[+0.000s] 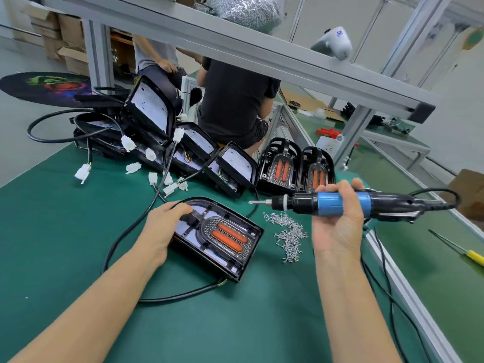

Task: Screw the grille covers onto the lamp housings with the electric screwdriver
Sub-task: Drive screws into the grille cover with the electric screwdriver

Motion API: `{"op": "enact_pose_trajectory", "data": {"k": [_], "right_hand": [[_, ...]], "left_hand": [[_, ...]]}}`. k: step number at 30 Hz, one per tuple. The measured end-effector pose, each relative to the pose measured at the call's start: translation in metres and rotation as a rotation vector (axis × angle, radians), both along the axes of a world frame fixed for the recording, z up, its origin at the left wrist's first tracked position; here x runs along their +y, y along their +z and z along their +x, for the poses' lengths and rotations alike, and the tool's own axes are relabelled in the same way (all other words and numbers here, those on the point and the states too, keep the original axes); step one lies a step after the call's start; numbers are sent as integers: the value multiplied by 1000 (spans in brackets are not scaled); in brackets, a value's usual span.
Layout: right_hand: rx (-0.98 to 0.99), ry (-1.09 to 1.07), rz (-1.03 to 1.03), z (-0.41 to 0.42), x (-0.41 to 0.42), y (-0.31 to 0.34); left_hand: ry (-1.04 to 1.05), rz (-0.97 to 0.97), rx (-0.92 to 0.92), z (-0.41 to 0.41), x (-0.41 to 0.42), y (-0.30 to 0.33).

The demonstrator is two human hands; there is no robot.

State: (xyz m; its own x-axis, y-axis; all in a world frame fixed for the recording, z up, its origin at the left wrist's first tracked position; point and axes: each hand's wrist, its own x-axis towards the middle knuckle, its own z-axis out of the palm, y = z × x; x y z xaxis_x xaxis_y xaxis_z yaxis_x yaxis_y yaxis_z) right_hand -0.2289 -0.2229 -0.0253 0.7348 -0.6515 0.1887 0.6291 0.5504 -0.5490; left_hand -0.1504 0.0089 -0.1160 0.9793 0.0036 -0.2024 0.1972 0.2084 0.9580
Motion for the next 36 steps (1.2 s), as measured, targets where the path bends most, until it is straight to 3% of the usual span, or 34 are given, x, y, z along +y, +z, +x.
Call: {"op": "enact_pose_trajectory", "data": {"k": [6, 13, 15, 17, 19, 23, 28, 32, 36], "right_hand": [[17, -105, 110, -19, -41, -4], [88, -102, 178, -39, -64, -24], [89, -103, 184, -44, -70, -28], [111, -122, 165, -47, -74, -31], [129, -154, 123, -49, -75, -32], [133, -198, 27, -48, -73, -31], [119, -201, -21, -51, -69, -25], [121, -220, -57, -55, -70, -22], [119, -223, -74, -57, -73, -22]], "left_hand": [[-87, 341, -158, 15, 13, 3], [-165, 715, -181, 16, 9, 11], [-140, 907, -221, 14, 8, 20], [-48, 1058, -384, 11, -1, 32], [-38, 1037, -607, 2, -20, 47], [-339, 967, -834, -16, -78, 68], [-763, 1282, -835, -9, -139, 64], [-883, 1444, -769, -4, -157, 48], [-910, 1468, -729, -4, -166, 37]]}}
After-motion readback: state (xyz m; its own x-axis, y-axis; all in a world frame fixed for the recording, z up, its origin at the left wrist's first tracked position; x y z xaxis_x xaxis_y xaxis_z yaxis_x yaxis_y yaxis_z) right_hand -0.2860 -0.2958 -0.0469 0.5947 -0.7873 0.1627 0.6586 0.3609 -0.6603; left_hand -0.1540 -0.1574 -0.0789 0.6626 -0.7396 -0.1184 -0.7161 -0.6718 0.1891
